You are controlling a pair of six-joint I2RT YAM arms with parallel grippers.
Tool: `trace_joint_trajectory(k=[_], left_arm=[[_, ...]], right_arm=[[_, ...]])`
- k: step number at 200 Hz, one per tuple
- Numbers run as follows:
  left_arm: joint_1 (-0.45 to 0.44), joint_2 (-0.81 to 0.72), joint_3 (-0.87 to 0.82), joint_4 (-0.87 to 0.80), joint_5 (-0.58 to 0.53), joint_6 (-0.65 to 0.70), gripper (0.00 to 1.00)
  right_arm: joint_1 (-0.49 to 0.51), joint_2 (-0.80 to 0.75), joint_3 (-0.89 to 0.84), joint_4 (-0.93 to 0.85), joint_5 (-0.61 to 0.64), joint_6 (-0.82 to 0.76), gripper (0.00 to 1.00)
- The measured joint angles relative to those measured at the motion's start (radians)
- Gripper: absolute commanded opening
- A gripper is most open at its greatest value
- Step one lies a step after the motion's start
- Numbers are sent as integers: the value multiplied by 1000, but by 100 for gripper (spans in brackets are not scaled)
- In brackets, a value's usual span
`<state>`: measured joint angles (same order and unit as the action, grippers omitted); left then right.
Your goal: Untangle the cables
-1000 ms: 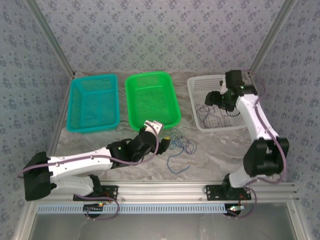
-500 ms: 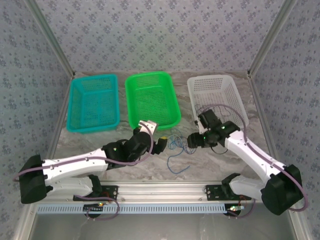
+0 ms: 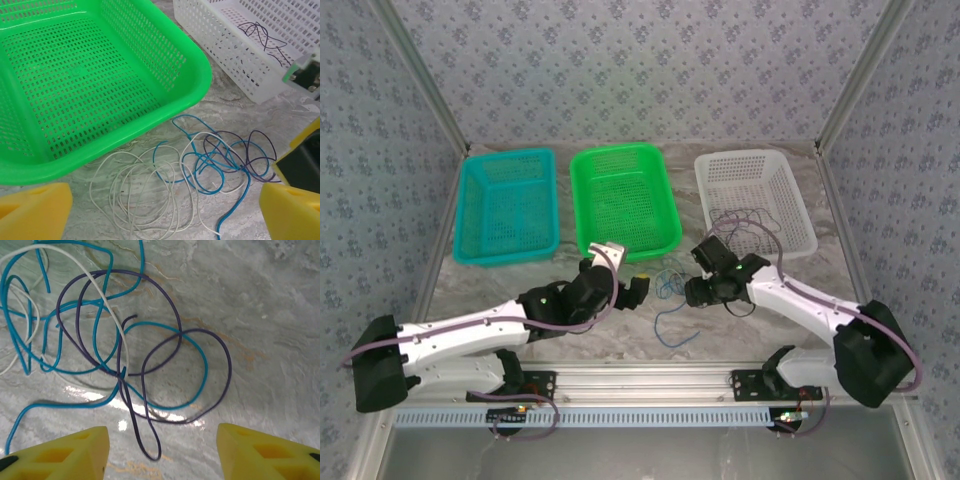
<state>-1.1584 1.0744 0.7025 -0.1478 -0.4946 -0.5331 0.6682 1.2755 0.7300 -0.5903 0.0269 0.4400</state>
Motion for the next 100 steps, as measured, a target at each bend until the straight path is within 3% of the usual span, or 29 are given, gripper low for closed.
trace_joint_trajectory(k=[21, 39, 70, 81, 100], left_arm=[[1, -8, -1, -3, 0, -7, 99], [1, -13, -1, -11, 0, -12, 99], [2, -26, -2, -14, 0, -19, 99], [5, -32, -5, -14, 0, -19, 99], [8, -35, -6, -14, 0, -19, 99]], right_arm=[[2, 50, 0, 34, 21, 5, 51], [2, 85, 0, 52, 31, 3, 41], [7, 90, -1, 66, 48, 21, 5], [11, 64, -7, 66, 61, 22, 0], [22, -32, -24, 49, 78, 30, 0]])
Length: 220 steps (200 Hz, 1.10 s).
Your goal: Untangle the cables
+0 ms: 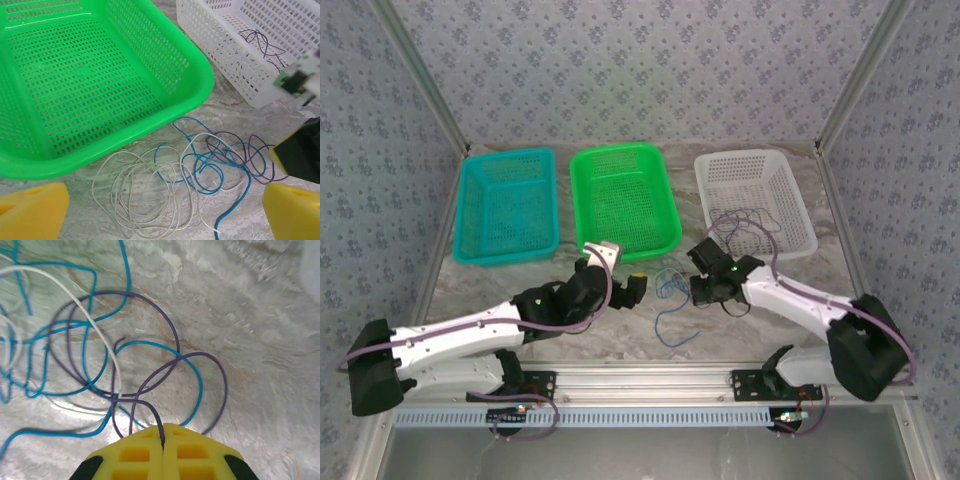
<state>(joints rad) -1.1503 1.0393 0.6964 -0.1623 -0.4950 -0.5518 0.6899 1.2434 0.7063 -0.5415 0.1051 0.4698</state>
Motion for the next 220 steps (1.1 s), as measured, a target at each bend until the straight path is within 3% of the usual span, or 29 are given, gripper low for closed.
trace_joint_trajectory(k=[75, 220], left_arm=[[10, 8, 0, 25, 26, 5, 99], [12, 93, 13, 114, 130, 69, 99]], right_arm=[[5, -444, 21, -107, -55, 27, 0], [5, -468, 366, -106, -179, 70, 0]])
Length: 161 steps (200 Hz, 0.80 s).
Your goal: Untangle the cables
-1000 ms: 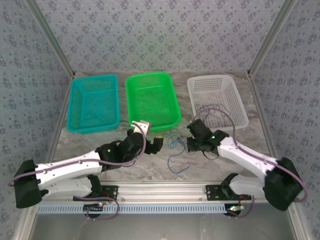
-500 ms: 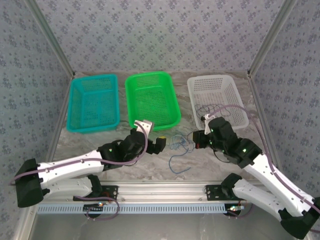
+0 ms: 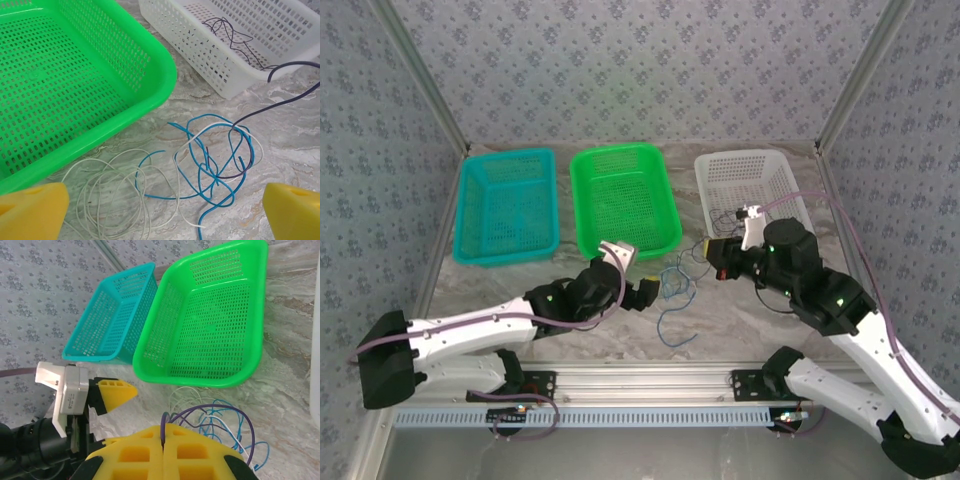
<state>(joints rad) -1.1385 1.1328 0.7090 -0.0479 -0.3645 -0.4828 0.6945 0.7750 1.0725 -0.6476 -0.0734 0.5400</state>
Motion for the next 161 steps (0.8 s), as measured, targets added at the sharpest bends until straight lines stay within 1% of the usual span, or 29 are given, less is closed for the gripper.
trace_joint_trajectory(k=[56, 118, 161], left_arm=[[0, 33, 21, 27, 14, 8, 99], [0, 111, 43, 99, 56, 30, 99], [0, 173, 50, 207, 66, 76, 99]], right_arm=[[-3, 49, 68, 22, -59, 22, 0], [-3, 55, 72, 64, -98, 59, 0], [-3, 55, 72, 87, -122, 101, 0]])
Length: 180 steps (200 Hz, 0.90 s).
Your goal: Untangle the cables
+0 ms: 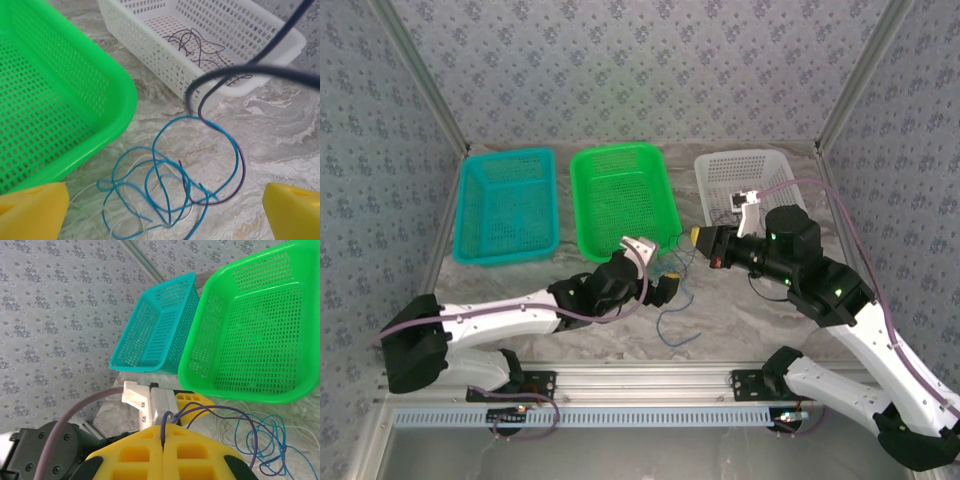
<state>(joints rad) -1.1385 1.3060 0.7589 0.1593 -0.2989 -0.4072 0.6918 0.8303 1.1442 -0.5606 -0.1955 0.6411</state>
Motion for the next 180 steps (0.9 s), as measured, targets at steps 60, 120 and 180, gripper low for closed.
trace_joint_trajectory(k=[60, 120, 180], left_arm=[[0, 104, 7, 202, 25, 67, 99], [0, 154, 10, 391, 30, 127, 99], [0, 275, 67, 416, 51, 178, 92]], right_arm=[[0, -1, -11, 57, -45, 56, 0], [0, -1, -60, 127, -93, 121, 0], [0, -18, -61, 177, -135, 160, 0]])
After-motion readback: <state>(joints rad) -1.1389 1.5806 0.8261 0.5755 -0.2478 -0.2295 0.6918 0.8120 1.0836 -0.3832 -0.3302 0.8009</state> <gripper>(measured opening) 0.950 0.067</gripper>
